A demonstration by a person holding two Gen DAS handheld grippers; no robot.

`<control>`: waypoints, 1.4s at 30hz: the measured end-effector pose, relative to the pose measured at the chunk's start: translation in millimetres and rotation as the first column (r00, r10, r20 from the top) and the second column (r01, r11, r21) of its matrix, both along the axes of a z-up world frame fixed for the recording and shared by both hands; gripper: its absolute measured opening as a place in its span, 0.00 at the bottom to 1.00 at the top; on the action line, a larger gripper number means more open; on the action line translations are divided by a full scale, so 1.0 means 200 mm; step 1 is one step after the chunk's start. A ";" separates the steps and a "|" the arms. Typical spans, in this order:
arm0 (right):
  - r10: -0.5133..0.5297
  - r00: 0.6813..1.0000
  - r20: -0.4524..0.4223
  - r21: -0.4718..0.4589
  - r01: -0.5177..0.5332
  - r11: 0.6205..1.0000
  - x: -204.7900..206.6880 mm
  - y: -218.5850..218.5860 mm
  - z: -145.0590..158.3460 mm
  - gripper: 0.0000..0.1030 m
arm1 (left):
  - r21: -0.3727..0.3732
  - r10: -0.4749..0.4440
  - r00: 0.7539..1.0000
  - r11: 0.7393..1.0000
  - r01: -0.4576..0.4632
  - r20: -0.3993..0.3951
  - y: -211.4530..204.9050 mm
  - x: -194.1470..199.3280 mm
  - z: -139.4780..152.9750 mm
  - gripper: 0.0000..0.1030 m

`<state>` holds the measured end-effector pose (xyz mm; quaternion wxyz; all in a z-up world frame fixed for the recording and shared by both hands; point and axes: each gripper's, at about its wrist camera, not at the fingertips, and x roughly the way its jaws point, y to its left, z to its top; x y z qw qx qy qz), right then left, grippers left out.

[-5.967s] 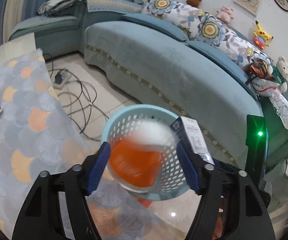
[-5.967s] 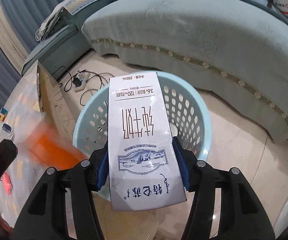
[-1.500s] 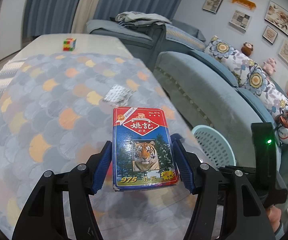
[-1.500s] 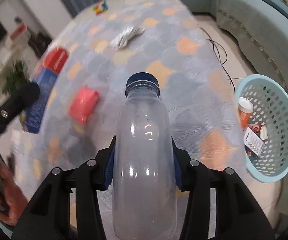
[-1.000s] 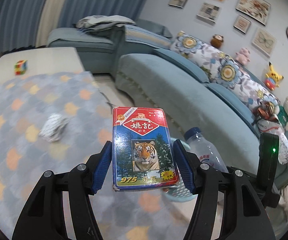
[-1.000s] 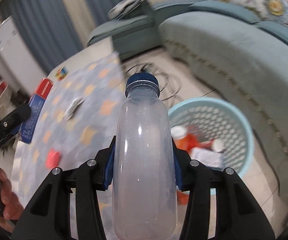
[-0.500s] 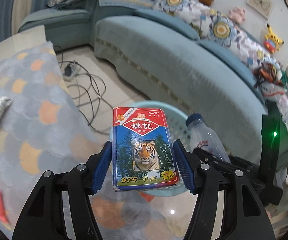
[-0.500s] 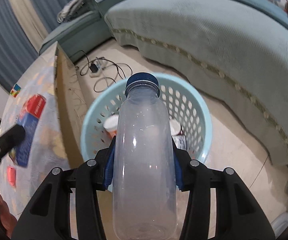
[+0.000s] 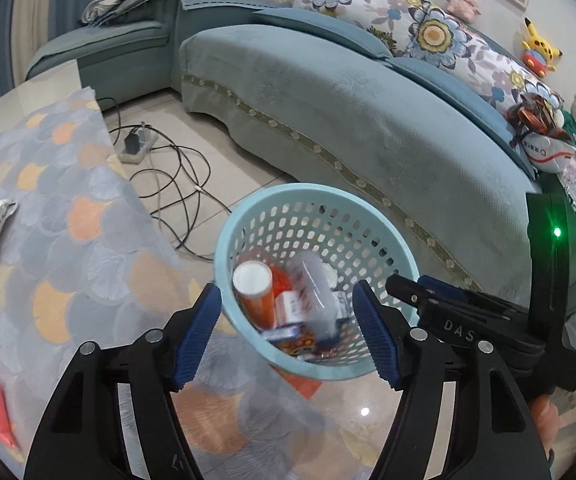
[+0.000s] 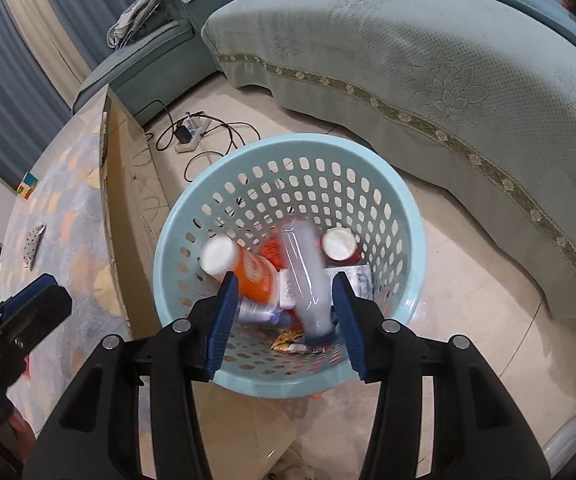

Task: Collect trash
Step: 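Carry the card box and clear bottle to the basket and release both, then grasp the pink packet with the left tool while the right tool grasps the white patterned paper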

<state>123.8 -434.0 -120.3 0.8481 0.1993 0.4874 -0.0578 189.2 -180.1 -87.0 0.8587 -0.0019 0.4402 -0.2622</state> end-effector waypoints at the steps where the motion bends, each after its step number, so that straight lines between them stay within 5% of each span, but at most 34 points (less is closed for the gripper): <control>1: 0.007 1.000 -0.001 -0.007 -0.007 1.000 0.00 0.02 0.00 0.44 | -0.004 0.006 1.000 1.000 -0.006 0.000 0.01 0.00 0.00 0.64; 10: 0.091 0.992 0.089 -0.047 -0.087 0.995 -0.03 0.19 0.17 0.44 | -0.070 0.083 0.996 0.994 -0.080 0.036 0.19 -0.04 0.15 0.64; 19: 0.317 0.925 0.211 -0.115 -0.299 0.947 0.01 0.63 0.42 0.44 | -0.107 0.283 0.953 0.956 -0.272 0.107 0.77 -0.20 0.31 0.77; 27: 0.477 0.849 0.228 -0.134 -0.458 0.879 0.16 1.11 0.42 0.44 | -0.030 0.397 0.918 0.918 -0.396 0.017 1.23 -0.25 0.09 0.80; 31: 0.531 0.816 0.229 -0.134 -0.513 0.848 0.27 1.31 0.40 0.44 | -0.015 0.385 0.922 0.922 -0.386 -0.039 1.28 -0.19 -0.03 0.80; 36: 0.550 0.813 0.192 -0.107 -0.540 0.835 0.44 1.49 0.33 0.44 | -0.005 0.392 0.918 0.919 -0.393 -0.063 1.29 -0.12 -0.14 0.79; 42: 0.553 0.813 0.183 -0.105 -0.543 0.833 0.62 1.69 0.25 0.44 | 0.025 0.387 0.922 0.922 -0.387 -0.008 1.26 -0.14 -0.18 0.65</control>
